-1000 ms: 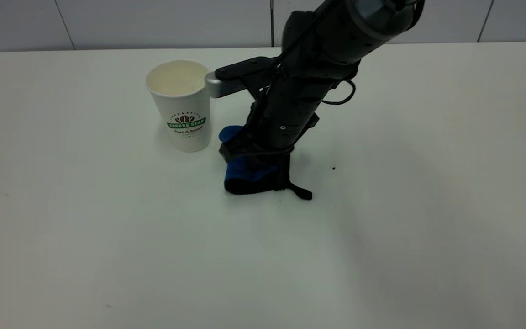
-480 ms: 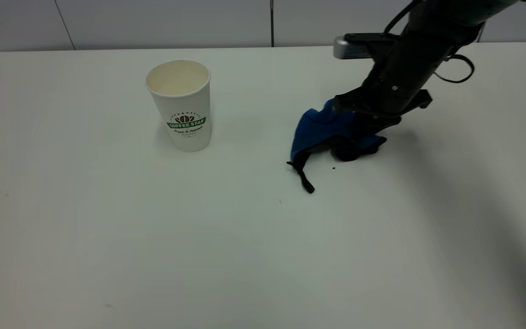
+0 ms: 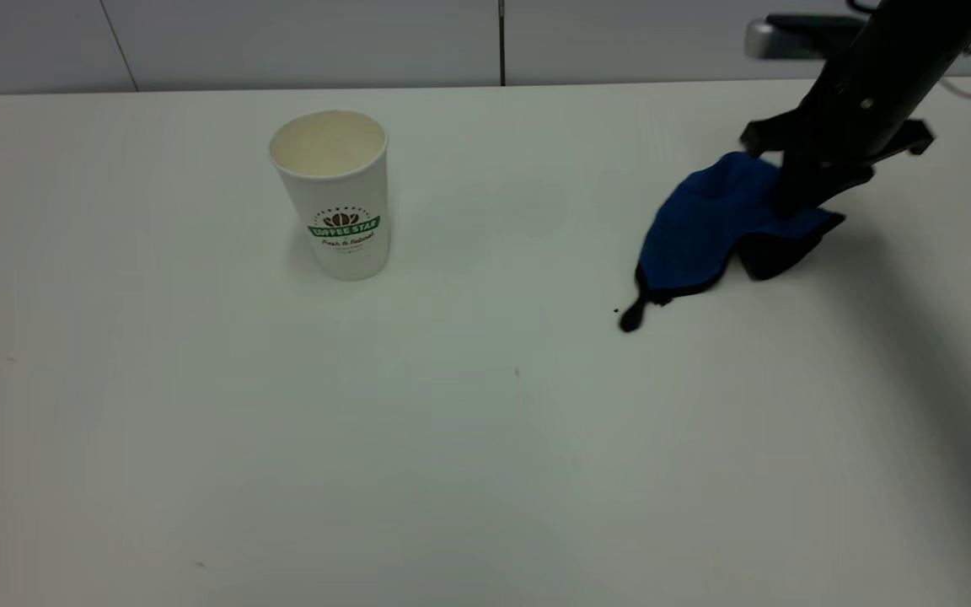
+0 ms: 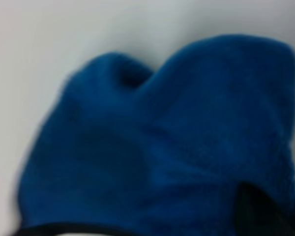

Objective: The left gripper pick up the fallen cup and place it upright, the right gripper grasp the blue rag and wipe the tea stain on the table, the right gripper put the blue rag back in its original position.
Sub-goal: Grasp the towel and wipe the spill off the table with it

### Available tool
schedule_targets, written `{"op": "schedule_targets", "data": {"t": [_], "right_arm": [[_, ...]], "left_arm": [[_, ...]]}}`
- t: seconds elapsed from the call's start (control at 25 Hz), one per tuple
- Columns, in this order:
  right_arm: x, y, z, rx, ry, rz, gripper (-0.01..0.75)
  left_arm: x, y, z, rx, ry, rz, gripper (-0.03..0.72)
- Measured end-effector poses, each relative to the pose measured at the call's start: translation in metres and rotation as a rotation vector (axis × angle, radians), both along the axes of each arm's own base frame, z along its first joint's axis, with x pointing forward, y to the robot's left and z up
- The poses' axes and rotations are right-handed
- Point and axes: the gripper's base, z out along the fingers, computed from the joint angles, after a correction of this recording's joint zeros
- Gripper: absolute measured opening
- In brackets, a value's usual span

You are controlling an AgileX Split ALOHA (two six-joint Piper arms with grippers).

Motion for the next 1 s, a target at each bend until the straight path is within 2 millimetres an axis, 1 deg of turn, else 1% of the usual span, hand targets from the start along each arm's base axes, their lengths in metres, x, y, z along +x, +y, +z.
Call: {"op": "schedule_targets", "data": {"t": [0.16,0.24,0.32,0.44,0.64,0.76,0.84,1.0], "right_arm": [[-0.002,-0.024,0.051,-0.021,-0.034,-0.014,0.046],[-0.005,-0.032,0.071,-0.033,-0.036,-0.019,0.046],[-0.009,-0.041,0.088,-0.05,-0.033,-0.035,0.046],[-0.014,-0.05,0.101,-0.086,-0.014,-0.063,0.046],[-0.02,-0.058,0.104,-0.145,0.041,-0.11,0.046],[-0.021,-0.059,0.098,-0.144,0.064,-0.133,0.046],[-0.02,-0.059,0.086,-0.14,0.088,-0.143,0.046],[-0.017,-0.053,0.049,-0.08,0.13,-0.155,0.046]], "left_arm": [[0.0,0.0,0.0,0.0,-0.001,0.0,0.265],[0.0,0.0,0.0,0.0,-0.001,0.0,0.265],[0.0,0.0,0.0,0.0,-0.001,0.0,0.265],[0.0,0.0,0.0,0.0,-0.001,0.0,0.265],[0.0,0.0,0.0,0.0,-0.001,0.0,0.265],[0.0,0.0,0.0,0.0,-0.001,0.0,0.265],[0.0,0.0,0.0,0.0,-0.001,0.0,0.265],[0.0,0.0,0.0,0.0,-0.001,0.0,0.265]]}}
